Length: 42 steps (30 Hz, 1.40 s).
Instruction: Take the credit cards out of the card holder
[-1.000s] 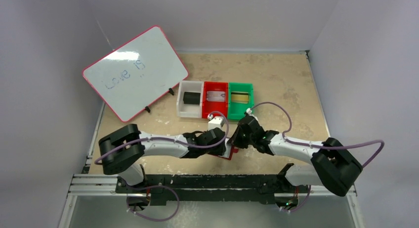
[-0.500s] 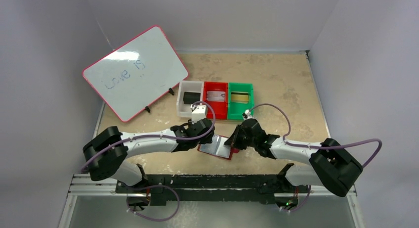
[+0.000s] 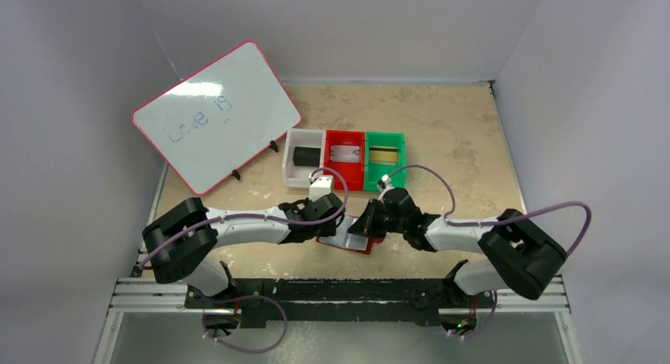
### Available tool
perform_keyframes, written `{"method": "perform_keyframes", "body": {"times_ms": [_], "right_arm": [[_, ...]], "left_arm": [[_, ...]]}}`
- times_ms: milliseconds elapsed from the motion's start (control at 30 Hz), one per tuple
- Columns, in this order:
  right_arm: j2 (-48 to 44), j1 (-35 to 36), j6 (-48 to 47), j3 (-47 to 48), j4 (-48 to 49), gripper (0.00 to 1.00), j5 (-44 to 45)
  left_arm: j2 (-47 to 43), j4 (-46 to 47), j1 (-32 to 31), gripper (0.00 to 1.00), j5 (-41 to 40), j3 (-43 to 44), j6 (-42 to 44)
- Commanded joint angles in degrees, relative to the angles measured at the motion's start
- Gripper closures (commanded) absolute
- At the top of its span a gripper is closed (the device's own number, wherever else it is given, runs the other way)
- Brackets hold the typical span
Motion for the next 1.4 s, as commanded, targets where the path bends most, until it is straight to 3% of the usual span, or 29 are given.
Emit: {"method": "perform_keyframes", "body": {"times_ms": [0, 633, 967, 1167, 1367], "right_arm": [[5.17, 0.08, 1.14, 1.36, 3.3, 0.91, -3.69], [8.35, -0.87, 5.53, 0.32, 10.39, 0.81, -7.63], [12.21, -0.97, 6.23, 4.17, 9.96, 0.99, -7.96], [10.24, -1.01, 7.09, 3.37, 7.19, 1.0, -5.49], [10.9, -1.23, 9.72, 2.19, 9.01, 0.88, -5.51]], "left_arm": [[0.19, 0.64, -0.15, 0.65, 1.07, -1.45, -0.1], [-1.97, 1.74, -1.32, 0.79, 0.19, -5.22, -2.97], [-2.51, 0.4, -1.87, 0.86, 0.26, -5.16, -2.47], [-4.54, -1.31, -1.85, 0.9, -2.42, -6.26, -4.51], [-5.71, 0.28, -1.87, 0.94, -0.97, -6.87, -3.71]]}}
